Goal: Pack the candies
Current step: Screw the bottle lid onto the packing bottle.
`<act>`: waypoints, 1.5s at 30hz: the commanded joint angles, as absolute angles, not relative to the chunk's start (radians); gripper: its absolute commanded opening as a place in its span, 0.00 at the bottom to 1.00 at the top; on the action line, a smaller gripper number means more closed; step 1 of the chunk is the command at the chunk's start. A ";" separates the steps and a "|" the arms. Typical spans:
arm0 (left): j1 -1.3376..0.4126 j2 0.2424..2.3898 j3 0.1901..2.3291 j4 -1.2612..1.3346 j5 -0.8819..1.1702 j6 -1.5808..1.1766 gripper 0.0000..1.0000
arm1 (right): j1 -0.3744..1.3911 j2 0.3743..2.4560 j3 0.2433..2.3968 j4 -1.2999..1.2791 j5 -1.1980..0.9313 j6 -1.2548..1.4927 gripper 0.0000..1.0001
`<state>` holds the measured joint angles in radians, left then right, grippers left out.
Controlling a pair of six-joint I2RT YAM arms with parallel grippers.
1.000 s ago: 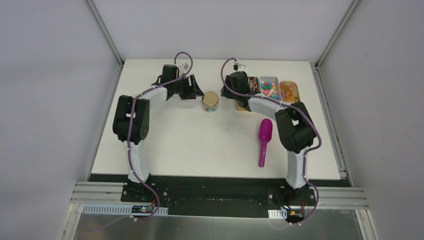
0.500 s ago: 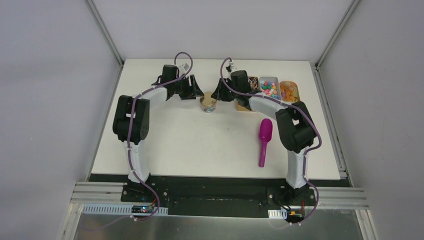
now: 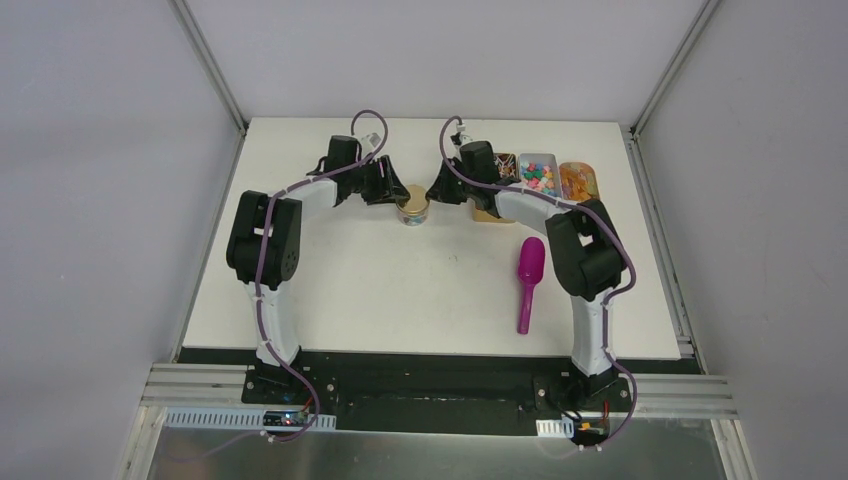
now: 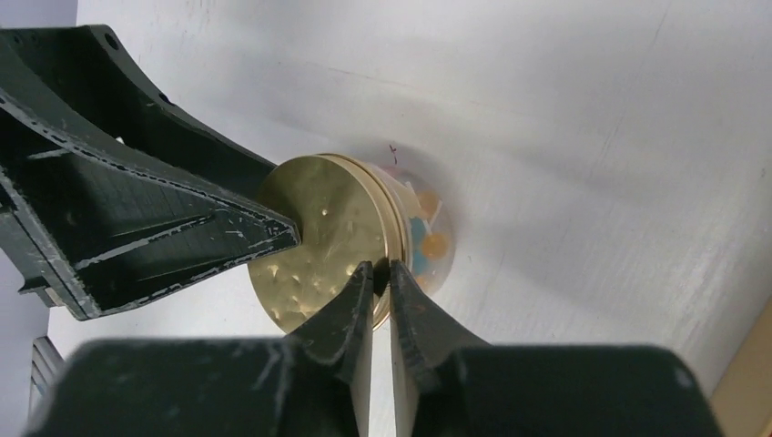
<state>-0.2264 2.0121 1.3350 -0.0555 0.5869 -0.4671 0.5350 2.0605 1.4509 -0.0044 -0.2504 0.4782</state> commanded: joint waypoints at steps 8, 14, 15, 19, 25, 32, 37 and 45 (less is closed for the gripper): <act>-0.266 2.014 1.243 -0.002 0.569 -0.482 0.40 | 0.543 2.055 1.262 0.011 -0.178 0.495 0.09; -0.305 2.018 1.174 0.042 0.523 -0.493 0.28 | 0.542 2.014 1.226 0.005 -0.170 0.475 0.09; -0.314 2.015 1.160 0.052 0.520 -0.492 0.25 | 0.541 2.005 1.226 0.005 -0.169 0.475 0.09; -0.313 2.006 1.118 0.126 0.588 -0.555 0.25 | 0.531 1.967 1.212 0.005 -0.158 0.486 0.11; -0.296 1.942 1.180 0.093 0.601 -0.554 0.53 | 0.494 1.914 1.279 -0.037 -0.189 0.472 0.16; -0.259 1.934 1.277 0.023 0.640 -0.534 0.61 | 0.473 1.875 1.417 -0.120 -0.256 0.454 0.19; -0.247 1.923 1.290 0.007 0.634 -0.524 0.60 | 0.484 1.884 1.418 -0.091 -0.349 0.471 0.00; -0.248 1.967 1.252 0.012 0.652 -0.522 0.48 | 0.535 1.939 1.390 -0.050 -0.347 0.494 0.00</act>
